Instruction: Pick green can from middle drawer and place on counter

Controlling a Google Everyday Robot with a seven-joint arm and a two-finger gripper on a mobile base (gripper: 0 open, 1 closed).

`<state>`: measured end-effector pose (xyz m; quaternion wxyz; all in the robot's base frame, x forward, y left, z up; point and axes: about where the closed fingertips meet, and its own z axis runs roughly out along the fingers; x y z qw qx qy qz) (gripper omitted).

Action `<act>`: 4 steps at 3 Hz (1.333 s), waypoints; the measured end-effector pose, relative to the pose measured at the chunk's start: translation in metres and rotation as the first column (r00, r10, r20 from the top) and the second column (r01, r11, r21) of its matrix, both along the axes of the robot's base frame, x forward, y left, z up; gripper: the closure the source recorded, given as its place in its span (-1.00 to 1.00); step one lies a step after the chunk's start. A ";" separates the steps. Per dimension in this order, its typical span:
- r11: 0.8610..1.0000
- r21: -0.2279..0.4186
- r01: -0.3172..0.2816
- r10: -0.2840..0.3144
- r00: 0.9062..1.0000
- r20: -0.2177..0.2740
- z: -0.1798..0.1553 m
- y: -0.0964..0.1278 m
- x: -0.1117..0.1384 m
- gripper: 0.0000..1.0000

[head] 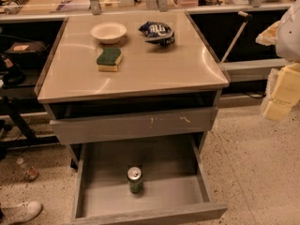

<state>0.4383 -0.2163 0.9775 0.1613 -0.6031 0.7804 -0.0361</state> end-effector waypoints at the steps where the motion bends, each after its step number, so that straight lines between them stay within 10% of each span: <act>1: 1.000 0.000 0.000 0.000 1.000 0.000 0.000 0.000 0.000 -1.00; 4: 0.991 0.132 -0.036 0.045 0.997 -0.066 -0.126 0.044 0.025 -1.00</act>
Offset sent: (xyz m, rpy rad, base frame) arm 0.0143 0.0115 -0.0471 0.0479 0.0136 0.0343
